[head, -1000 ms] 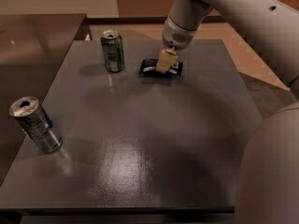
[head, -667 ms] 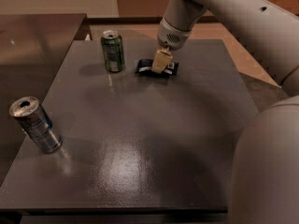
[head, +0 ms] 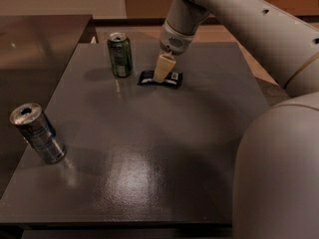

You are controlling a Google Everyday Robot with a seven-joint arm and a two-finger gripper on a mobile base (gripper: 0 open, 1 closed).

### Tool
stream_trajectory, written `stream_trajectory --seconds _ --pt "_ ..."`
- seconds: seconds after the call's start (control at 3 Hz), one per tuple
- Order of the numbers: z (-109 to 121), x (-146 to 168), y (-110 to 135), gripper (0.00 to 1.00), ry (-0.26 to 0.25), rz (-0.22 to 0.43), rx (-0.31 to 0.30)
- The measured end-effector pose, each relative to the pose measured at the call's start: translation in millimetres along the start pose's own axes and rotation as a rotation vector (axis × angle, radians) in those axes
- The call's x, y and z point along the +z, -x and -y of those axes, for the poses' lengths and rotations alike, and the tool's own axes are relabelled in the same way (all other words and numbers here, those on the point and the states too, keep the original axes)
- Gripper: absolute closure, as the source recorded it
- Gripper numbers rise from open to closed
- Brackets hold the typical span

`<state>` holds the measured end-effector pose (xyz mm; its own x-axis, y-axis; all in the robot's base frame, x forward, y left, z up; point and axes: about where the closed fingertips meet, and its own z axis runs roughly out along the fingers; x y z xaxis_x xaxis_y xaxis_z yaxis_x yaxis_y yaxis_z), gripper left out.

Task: Move rxbar blueberry near green can

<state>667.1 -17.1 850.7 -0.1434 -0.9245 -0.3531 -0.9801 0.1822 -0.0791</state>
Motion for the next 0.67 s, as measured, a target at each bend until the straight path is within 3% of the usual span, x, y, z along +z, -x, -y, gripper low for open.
stream_trajectory --seconds 0.33,0.67 --pt "0.0 2.7 0.5 0.00 0.003 -0.001 -0.001" --pt "0.0 2.8 0.5 0.00 0.003 -0.001 -0.001"
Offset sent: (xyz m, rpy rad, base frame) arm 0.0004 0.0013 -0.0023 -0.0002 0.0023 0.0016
